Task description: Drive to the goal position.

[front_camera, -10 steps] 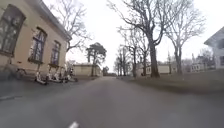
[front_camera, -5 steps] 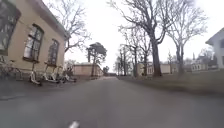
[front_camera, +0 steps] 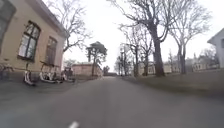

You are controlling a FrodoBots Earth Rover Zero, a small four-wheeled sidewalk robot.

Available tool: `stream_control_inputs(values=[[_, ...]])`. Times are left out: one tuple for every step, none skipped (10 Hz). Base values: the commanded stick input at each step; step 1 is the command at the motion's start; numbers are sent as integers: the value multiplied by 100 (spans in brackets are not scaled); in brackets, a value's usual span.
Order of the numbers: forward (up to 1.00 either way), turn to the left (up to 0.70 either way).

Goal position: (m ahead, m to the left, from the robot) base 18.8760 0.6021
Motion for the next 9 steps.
stream_control_inputs(values=[[100,0],[100,0],[100,0],[100,0],[100,0],[100,0],[100,0],[100,0],[100,0]])
